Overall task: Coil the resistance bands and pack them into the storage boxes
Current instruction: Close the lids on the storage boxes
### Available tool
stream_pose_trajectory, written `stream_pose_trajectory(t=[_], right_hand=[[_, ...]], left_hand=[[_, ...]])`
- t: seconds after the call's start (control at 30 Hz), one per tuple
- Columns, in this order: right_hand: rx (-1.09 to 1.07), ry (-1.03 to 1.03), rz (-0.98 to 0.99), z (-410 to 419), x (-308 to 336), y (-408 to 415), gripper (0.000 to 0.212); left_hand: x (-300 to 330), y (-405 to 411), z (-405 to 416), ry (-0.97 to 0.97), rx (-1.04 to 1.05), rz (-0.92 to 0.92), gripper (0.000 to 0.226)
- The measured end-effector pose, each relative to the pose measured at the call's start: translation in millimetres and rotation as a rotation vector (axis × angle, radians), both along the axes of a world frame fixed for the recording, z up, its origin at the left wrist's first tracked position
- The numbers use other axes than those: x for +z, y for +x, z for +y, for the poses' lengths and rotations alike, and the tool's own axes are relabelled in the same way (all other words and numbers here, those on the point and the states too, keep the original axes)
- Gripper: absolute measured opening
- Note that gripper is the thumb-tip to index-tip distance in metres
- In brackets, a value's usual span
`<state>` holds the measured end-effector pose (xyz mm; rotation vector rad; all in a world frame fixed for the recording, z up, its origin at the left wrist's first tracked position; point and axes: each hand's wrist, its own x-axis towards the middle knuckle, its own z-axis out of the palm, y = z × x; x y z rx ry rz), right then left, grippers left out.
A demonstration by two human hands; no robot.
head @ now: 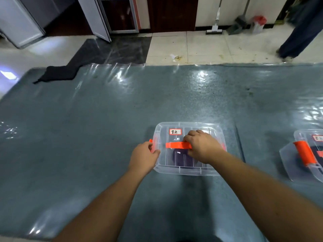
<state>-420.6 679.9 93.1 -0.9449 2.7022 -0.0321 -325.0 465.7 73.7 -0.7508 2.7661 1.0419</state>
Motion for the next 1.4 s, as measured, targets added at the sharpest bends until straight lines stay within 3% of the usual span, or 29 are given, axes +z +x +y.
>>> stream_pose_trajectory(t=[0.23, 0.5, 0.77, 0.97, 1.1, 1.27, 1.4], right_hand=[[-0.09, -0.076, 0.014, 7.4, -17.5, 6.4, 0.038], [-0.61, -0.352, 0.182, 52.7, -34.0, 30.6, 0.04], [-0.875, -0.545, -0.053, 72.4, -39.6, 35.0, 0.039], [-1.024, -0.551, -0.167, 74.4, -39.0, 29.6, 0.059], [-1.118, -0.58, -0.317, 76.5, -35.7, 24.7, 0.065], [-1.196, -0.652, -0.407, 79.4, -33.4, 21.3, 0.048], [-1.22, -0.699, -0.453, 80.6, -35.8, 15.6, 0.027]], left_hand=[[0.8, -12.5, 1.6, -0.036, 0.024, -0.047, 0.014], [-5.6, -15.2, -2.7, -0.056, 0.006, -0.112, 0.013], [-8.8, -15.0, -6.5, 0.009, 0.067, -0.106, 0.013], [-4.3, -14.7, -6.1, 0.188, 0.1, -0.179, 0.047], [-12.6, -16.0, -7.8, 0.299, 0.183, -0.2, 0.026], [-12.4, -16.7, -6.2, 0.321, 0.217, -0.105, 0.01], [-9.9, -20.1, 0.5, 0.346, 0.238, -0.085, 0.027]])
